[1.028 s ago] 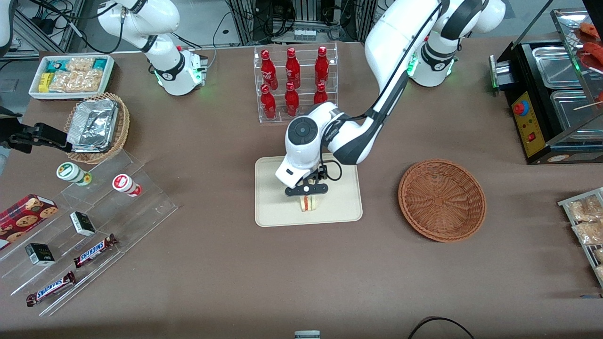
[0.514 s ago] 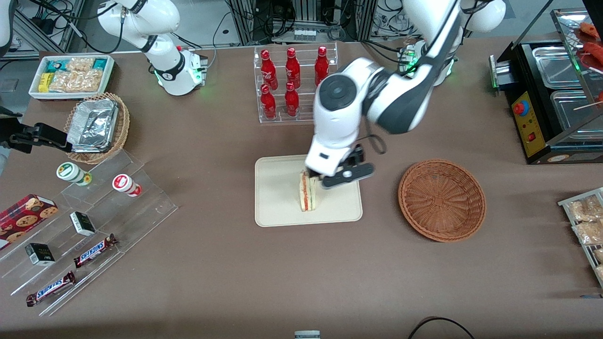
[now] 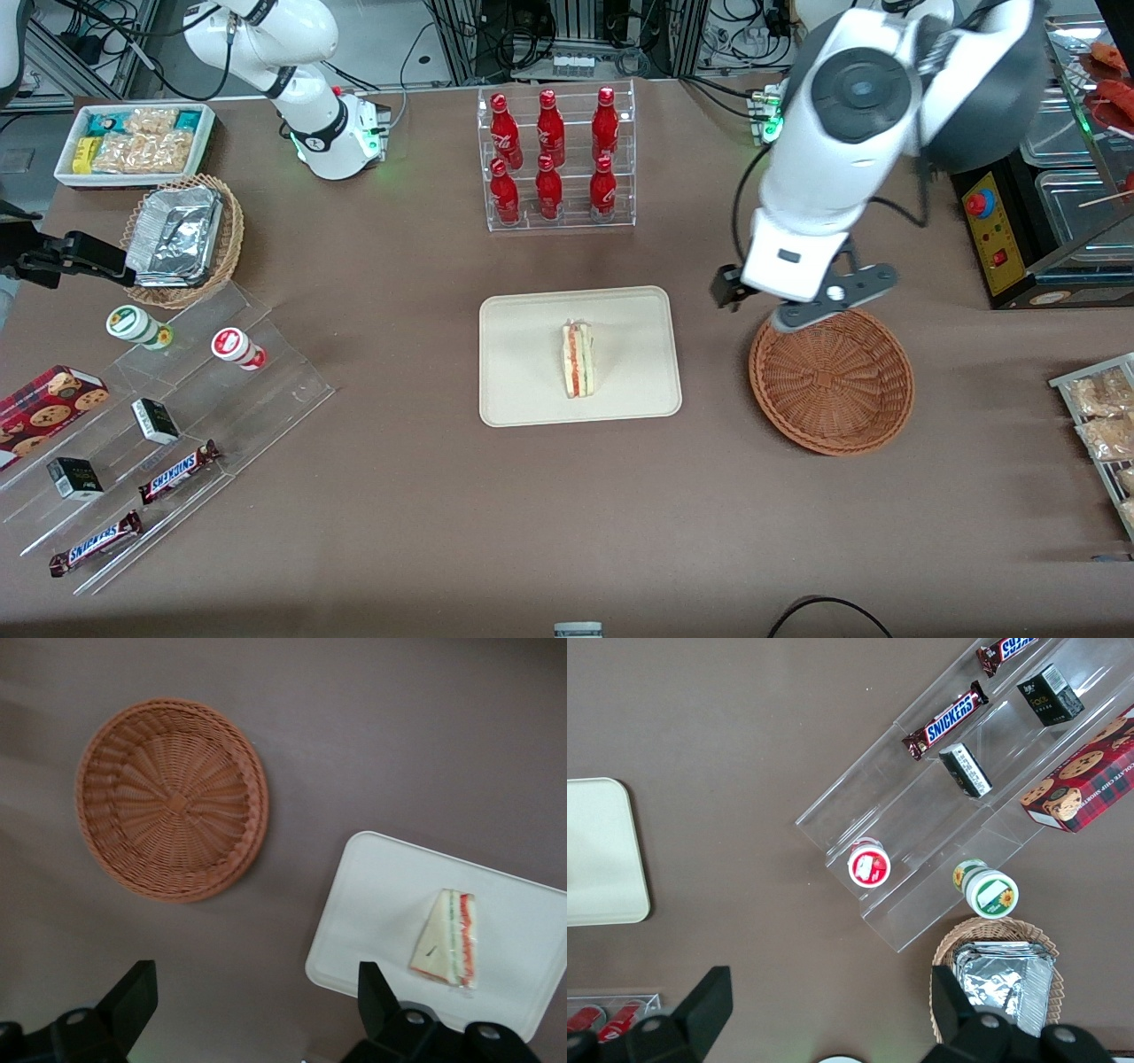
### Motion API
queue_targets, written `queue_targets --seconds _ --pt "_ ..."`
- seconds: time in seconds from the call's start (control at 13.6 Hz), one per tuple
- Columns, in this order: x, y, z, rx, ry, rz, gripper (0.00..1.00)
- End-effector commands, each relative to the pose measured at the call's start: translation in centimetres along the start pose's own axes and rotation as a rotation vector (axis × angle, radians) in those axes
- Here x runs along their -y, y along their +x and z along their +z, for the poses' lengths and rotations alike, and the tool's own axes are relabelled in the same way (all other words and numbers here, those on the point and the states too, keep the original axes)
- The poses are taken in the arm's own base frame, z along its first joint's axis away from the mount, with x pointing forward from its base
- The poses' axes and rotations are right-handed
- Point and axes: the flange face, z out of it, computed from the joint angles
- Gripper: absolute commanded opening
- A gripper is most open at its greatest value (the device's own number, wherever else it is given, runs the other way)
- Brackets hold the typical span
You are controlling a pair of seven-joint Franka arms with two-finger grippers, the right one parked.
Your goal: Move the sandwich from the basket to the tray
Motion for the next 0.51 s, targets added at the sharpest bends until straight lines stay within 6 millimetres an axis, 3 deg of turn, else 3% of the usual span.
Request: queue_targets --seconds 0.0,0.22,0.44 --pt "6.0 2.0 -1.9 0.019 -0.008 0.053 1.0" --pt "12.8 3.5 -4.5 0.049 -0.038 0.135 1.0" --pt "19.1 4.7 -5.4 0.076 -0.062 0.242 1.0"
